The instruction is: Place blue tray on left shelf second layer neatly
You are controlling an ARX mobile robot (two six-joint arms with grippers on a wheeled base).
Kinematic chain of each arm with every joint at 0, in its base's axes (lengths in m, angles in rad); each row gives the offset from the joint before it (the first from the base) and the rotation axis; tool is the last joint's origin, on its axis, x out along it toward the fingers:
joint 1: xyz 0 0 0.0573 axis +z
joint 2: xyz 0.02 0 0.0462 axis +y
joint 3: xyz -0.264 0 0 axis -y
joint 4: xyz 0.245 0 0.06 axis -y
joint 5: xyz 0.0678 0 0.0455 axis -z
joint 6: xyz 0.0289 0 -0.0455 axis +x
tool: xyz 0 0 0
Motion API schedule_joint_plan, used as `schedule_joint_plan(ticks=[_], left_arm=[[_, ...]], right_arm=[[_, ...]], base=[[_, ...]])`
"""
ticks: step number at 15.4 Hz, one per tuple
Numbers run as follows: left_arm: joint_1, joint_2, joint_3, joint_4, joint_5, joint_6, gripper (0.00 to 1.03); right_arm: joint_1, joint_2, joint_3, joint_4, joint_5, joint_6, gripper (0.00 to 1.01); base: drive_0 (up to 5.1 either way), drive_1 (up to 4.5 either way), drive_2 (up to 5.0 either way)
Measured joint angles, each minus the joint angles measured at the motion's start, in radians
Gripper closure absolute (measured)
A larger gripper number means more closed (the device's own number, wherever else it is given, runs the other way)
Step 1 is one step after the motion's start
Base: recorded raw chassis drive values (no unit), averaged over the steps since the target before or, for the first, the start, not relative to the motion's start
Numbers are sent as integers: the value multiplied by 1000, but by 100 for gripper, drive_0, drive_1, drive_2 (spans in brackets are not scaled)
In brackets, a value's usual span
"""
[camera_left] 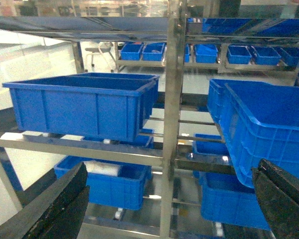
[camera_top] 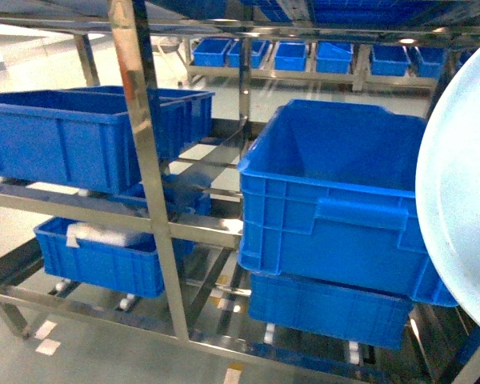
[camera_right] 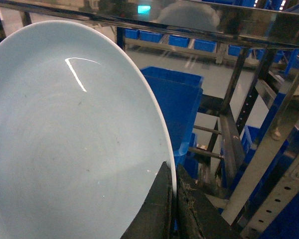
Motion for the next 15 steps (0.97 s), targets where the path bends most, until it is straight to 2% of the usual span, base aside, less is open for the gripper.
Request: schedule_joint_plan(ticks=[15], left_arm=[[-1, 0, 0, -6, -1, 0, 5]], right_arm=[[0, 0, 0, 0, -1, 0, 99]], base=[[-134, -134, -134]])
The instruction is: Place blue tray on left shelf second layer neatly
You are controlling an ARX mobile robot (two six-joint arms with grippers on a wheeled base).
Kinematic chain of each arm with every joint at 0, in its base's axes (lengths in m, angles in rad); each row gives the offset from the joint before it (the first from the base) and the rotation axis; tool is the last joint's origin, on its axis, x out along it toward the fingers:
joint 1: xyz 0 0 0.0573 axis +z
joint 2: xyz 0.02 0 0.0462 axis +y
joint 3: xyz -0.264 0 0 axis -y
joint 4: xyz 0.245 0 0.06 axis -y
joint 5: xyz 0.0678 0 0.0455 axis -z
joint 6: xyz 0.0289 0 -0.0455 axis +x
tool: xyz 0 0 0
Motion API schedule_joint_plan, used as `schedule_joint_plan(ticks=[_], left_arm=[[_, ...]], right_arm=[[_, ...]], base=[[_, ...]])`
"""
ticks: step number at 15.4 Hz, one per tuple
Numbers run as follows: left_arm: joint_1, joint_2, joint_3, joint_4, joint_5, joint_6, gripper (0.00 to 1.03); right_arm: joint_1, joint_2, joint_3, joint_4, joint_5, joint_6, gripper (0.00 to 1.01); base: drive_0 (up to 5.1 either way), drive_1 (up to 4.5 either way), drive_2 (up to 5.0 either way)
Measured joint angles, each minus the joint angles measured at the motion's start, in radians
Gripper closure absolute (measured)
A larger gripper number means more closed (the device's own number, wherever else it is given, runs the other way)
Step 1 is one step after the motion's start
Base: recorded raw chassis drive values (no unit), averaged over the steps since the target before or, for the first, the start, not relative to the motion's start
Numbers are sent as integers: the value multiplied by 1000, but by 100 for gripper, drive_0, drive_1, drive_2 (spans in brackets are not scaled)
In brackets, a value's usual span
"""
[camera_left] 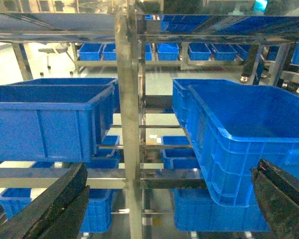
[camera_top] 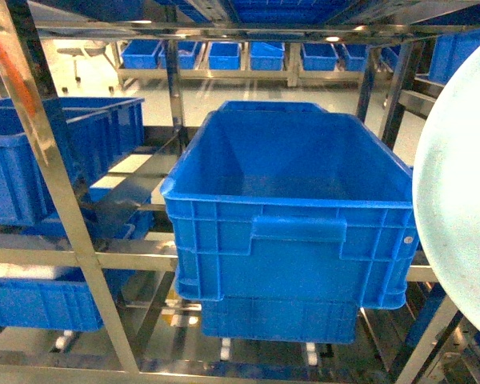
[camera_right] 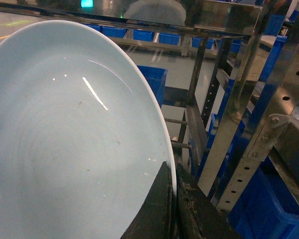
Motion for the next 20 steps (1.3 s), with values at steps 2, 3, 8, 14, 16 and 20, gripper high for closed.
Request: schedule_joint_plan(ticks=[2, 3, 8, 14, 16, 20], left_arm=[[0, 0, 0, 0, 0, 0, 5], [0, 0, 0, 0, 0, 0, 5], [1, 0, 0, 5, 1, 0, 5], [1, 0, 0, -3, -1, 0, 5], [0, 0, 0, 6, 0, 0, 5], [0, 0, 0, 2, -1, 0, 5]], right_arm=[[0, 0, 0, 0, 0, 0, 99], [0, 0, 0, 0, 0, 0, 99], [0, -1, 0, 0, -2, 0, 99], [0, 7, 0, 0, -3, 0, 99], [0, 5, 0, 0, -3, 0, 99], [0, 5, 0, 0, -3, 0, 99]], base=[[-134, -134, -134], [-134, -134, -134], [-228, 112, -120], [-369, 480, -99], [-369, 480, -99], [-369, 480, -99]])
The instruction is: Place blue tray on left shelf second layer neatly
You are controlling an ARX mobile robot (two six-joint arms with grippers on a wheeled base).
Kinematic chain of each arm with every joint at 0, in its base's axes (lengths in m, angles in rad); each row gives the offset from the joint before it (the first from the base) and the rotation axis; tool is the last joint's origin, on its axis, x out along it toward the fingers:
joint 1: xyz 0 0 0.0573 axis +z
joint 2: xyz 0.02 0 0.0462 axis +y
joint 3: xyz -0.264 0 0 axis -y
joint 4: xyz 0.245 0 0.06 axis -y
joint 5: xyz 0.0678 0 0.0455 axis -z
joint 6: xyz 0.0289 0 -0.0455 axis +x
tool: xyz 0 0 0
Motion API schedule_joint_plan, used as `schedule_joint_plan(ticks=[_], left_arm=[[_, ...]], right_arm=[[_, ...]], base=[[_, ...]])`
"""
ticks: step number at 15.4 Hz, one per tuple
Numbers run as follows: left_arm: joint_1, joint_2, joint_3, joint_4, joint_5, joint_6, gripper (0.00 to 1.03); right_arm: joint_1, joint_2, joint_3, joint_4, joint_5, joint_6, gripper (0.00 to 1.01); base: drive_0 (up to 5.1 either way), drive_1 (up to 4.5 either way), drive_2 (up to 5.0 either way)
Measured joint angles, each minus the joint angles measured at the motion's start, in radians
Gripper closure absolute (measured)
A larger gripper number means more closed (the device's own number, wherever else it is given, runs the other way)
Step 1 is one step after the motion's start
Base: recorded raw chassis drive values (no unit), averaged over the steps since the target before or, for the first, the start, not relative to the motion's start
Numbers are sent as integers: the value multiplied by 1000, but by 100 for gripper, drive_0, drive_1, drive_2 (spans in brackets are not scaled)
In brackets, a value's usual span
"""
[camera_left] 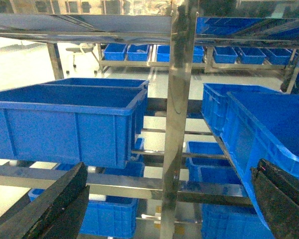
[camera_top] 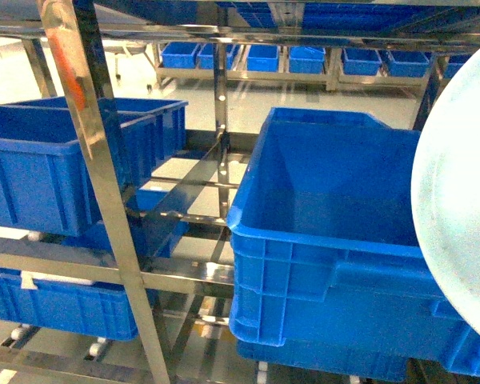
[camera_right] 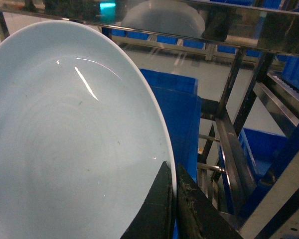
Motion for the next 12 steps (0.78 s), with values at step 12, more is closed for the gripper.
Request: schedule_joint_plan(ticks=[12], left_arm=[[0, 0, 0, 0, 0, 0, 5]], right_arm=[[-9, 834, 423, -106, -82, 551, 99]], base=[[-307, 400, -82]])
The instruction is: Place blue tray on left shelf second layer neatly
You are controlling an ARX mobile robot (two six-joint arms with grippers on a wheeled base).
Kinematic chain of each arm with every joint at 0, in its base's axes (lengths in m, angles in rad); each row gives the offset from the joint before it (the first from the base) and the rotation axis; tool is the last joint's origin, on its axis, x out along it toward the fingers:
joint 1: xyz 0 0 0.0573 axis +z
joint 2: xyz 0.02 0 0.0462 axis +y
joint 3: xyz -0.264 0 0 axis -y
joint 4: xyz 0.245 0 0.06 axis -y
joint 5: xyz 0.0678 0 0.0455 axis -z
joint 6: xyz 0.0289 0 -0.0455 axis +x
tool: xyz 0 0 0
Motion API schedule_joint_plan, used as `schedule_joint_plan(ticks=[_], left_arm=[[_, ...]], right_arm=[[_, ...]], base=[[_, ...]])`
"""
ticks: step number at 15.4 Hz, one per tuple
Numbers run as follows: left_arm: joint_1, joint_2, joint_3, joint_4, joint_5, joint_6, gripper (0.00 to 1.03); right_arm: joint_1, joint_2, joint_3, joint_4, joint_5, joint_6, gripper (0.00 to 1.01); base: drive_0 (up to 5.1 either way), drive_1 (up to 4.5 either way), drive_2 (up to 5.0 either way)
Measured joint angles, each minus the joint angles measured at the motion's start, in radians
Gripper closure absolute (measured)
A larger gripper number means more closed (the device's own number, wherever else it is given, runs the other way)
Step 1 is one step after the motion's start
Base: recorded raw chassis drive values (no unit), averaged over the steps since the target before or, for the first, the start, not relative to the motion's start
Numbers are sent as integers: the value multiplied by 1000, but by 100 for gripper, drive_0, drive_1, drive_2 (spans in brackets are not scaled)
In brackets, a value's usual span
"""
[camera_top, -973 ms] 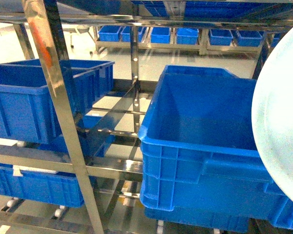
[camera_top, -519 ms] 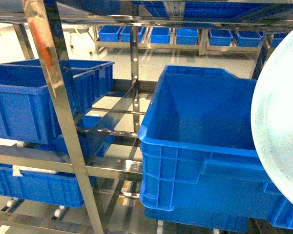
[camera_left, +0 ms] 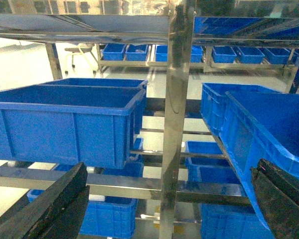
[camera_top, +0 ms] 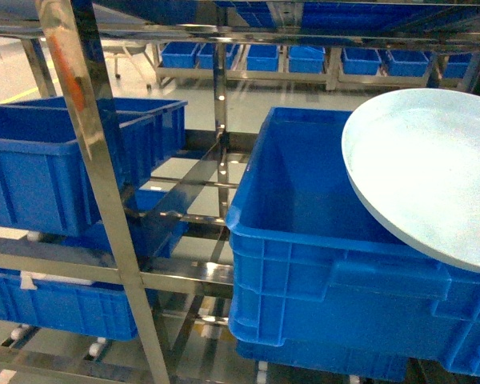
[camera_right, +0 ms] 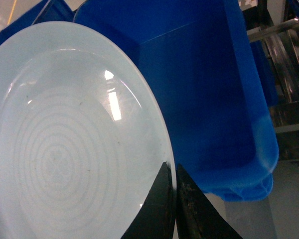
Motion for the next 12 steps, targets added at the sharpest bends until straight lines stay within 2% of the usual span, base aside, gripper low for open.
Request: schedule_joint_plan(ticks=[2, 4, 10, 12], left_arm=[[0, 0, 0, 0, 0, 0, 5], [0, 0, 0, 0, 0, 0, 5], [0, 0, 0, 0, 0, 0, 5], [0, 0, 0, 0, 0, 0, 5]], right_arm=[[0, 112, 41, 83, 20, 48, 99], [2, 143, 58, 73, 21, 72, 99], [25, 212, 108, 60, 71, 101, 99], [36, 274, 155, 112, 109, 113, 99]], base=[[0, 0, 0], [0, 0, 0], [0, 0, 0], [0, 0, 0]])
